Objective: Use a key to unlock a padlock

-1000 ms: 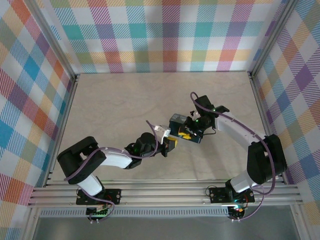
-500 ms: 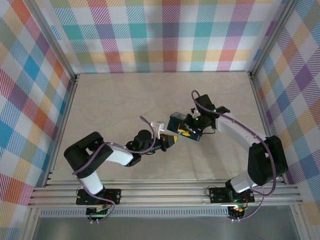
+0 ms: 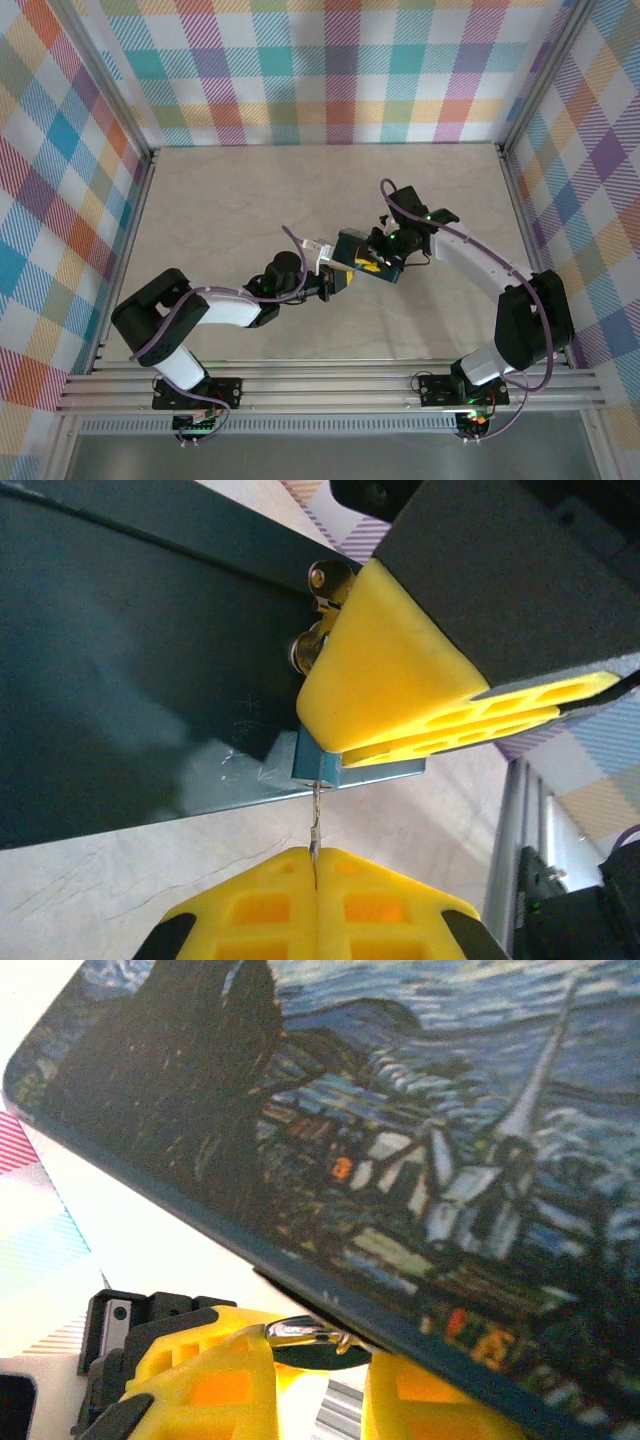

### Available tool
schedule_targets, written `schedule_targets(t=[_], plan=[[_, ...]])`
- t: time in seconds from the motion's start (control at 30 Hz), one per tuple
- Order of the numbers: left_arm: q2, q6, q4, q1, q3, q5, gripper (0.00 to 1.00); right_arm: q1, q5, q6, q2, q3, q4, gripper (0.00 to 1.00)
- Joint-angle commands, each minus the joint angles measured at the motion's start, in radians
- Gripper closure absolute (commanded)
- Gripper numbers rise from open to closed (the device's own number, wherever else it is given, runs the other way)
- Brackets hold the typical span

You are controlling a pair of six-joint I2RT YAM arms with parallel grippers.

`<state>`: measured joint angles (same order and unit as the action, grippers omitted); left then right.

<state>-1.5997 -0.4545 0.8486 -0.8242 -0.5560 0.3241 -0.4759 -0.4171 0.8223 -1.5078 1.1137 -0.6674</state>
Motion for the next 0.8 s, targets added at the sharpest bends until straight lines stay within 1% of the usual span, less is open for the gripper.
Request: schedule_targets(t=[0.0, 0.07, 0.13, 0.27, 0.4, 0.47, 0.6, 0.77], plan=[[0.083, 0.159, 0.053, -0.041, -0.068, -0.022, 1.0, -0.029, -0.007, -0.014, -0.042, 0.019, -0.053, 1.0], [0.082, 0.167, 0.047, -0.059, -0.068, -0.041, 1.0, -0.039, -0.003, -0.007, -0.049, 0.027, -0.049, 1.0], [0.074, 0.138, 0.066, -0.064, -0.071, -0.043, 1.0, -0.048, 0.002, 0.0, -0.056, 0.031, -0.043, 1.0], [0.05, 0.019, 0.166, -0.047, -0.054, -0.054, 1.0, -0.059, 0.019, 0.002, -0.06, 0.026, -0.042, 1.0], [0.022, -0.095, 0.281, -0.024, -0.046, -0.042, 1.0, -0.071, 0.055, 0.002, -0.053, 0.015, -0.055, 1.0], [0.013, -0.13, 0.295, -0.023, -0.062, -0.035, 1.0, -0.08, 0.078, -0.004, -0.054, 0.019, -0.066, 1.0], [0.003, -0.156, 0.305, -0.023, -0.079, -0.051, 1.0, -0.098, 0.124, -0.013, -0.055, 0.032, -0.081, 1.0], [-0.031, -0.109, 0.292, -0.024, -0.095, -0.064, 1.0, -0.102, 0.091, -0.003, -0.06, 0.017, -0.055, 1.0]])
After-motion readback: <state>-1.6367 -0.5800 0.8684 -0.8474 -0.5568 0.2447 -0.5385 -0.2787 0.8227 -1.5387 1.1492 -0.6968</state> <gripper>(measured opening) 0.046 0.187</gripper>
